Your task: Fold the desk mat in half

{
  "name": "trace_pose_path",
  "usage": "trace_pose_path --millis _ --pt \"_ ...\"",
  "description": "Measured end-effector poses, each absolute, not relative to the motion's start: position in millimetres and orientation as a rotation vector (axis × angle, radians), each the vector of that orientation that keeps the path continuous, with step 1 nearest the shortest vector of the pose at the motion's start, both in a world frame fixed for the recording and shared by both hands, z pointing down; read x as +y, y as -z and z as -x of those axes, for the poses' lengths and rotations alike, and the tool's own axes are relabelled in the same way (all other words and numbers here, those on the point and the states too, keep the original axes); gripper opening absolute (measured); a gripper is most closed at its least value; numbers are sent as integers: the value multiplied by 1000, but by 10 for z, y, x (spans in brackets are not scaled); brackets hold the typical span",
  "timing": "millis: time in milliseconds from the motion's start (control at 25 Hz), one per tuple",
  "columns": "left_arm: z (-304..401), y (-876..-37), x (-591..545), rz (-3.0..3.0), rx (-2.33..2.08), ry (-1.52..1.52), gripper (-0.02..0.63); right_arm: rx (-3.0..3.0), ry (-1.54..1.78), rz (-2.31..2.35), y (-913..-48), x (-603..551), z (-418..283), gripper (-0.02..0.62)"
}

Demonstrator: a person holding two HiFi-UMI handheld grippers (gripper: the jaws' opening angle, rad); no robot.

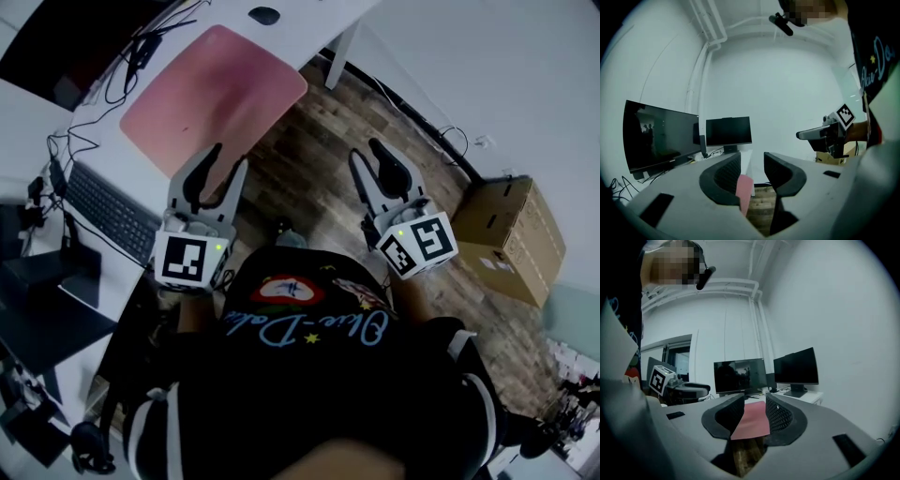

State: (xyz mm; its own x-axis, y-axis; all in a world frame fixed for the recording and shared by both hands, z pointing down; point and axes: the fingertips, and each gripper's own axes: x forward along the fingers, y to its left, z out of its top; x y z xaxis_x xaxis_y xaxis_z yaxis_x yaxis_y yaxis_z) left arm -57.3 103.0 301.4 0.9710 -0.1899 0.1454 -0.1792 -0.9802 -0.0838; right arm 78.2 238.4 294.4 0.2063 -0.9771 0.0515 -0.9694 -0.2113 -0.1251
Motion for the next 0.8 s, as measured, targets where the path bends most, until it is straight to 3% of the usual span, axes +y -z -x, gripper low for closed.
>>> trace_pose_path --millis 480,800 --pt "813 -3163 80 3009 613 291 143 2160 175 2281 -2990 1187 -1043 112" --pt "1208 -3623 -165 2943 954 540 143 2447 220 2191 -3297 611 -1126 112"
